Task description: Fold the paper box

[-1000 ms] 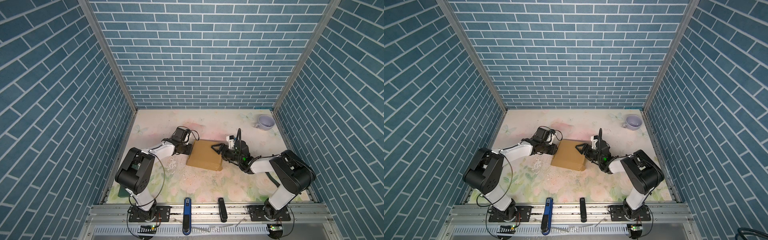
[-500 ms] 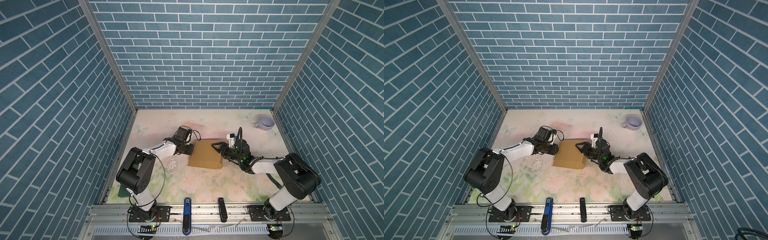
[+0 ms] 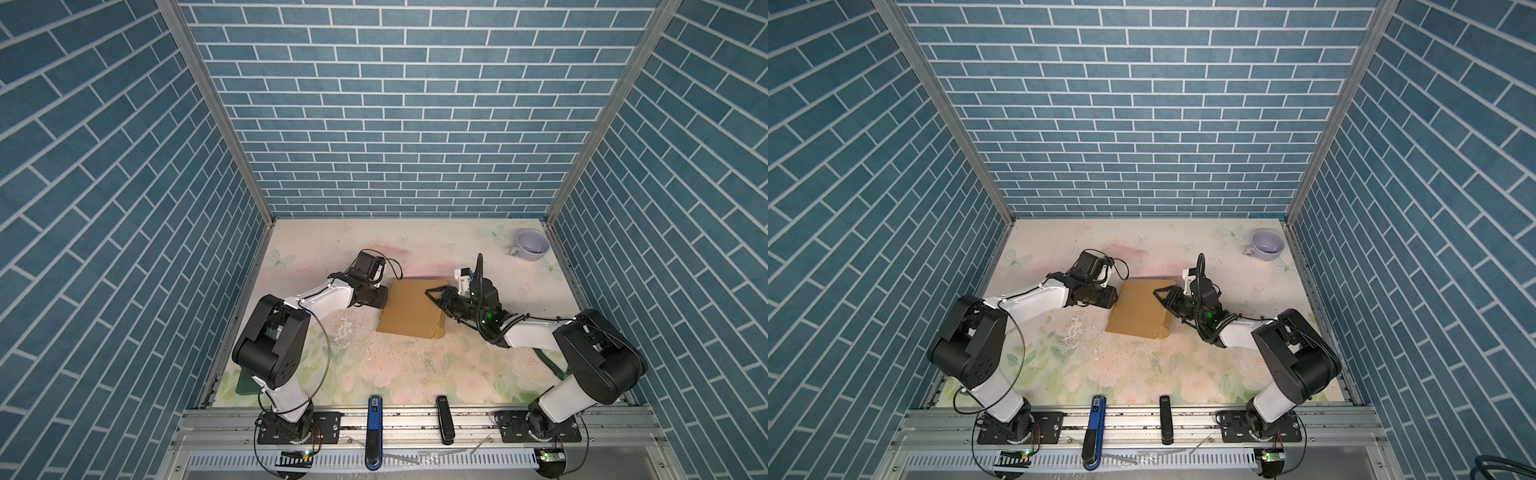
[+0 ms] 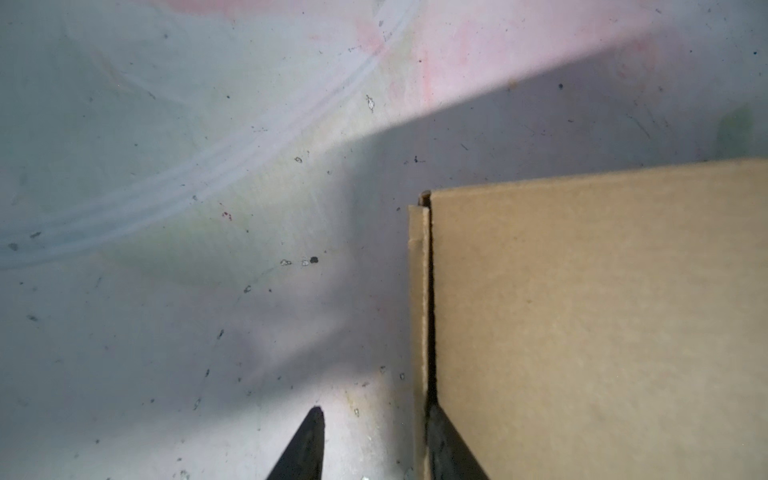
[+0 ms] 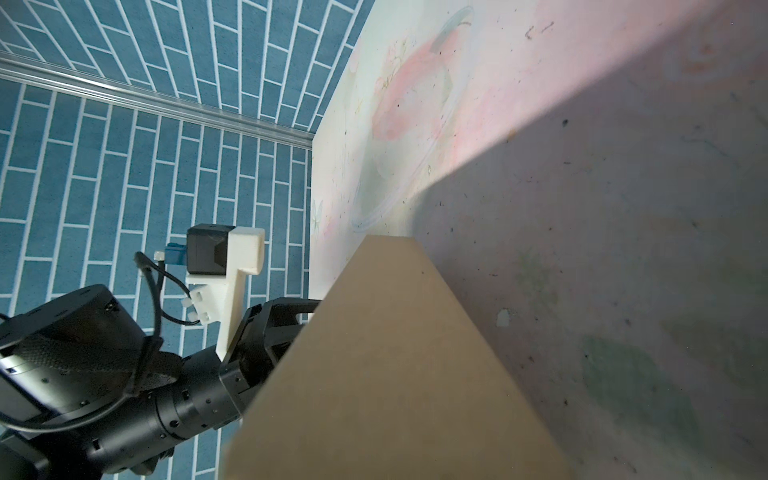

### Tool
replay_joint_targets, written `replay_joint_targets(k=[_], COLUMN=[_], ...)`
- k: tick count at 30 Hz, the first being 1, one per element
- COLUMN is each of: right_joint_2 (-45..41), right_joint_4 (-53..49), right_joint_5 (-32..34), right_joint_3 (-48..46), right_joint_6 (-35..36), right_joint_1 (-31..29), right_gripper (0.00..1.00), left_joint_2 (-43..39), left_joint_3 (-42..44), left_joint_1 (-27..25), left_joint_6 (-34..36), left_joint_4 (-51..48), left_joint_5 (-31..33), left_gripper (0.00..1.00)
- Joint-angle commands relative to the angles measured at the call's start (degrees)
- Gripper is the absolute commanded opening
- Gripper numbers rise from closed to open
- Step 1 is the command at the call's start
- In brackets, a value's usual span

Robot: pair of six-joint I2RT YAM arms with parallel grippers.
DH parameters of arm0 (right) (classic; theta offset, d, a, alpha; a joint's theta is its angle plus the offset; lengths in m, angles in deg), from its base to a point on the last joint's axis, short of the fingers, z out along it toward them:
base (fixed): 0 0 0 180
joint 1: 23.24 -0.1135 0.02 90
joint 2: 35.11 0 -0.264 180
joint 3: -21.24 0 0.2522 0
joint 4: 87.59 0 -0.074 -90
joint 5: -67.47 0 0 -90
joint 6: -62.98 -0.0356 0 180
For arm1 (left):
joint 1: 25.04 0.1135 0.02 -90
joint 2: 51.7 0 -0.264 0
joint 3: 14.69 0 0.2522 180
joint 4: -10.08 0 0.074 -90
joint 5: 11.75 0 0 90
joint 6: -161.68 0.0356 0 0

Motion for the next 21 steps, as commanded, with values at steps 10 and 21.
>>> replay_joint_targets(k=[10,21], right_joint_2=[-3.2,-14.59], right_joint_4=[-2.33,-24.23], right_joint_5=[-0.46,-12.66], right_joint_3=[2.27,10.21], right_joint_6=[3.51,15.86], right_joint_1=[-0.73,5.73], right_gripper=[0.35,0.32], left_joint_2=[-8.69,-16.64], left_joint_3=[-5.45,4.08], left_joint_1=[2.02,7.89], left_joint_6=[2.6,-5.38], left_joint_4=[-5.92,7.2], left_joint_5=[0.31,-19.13], left_gripper=[0.52,0.59])
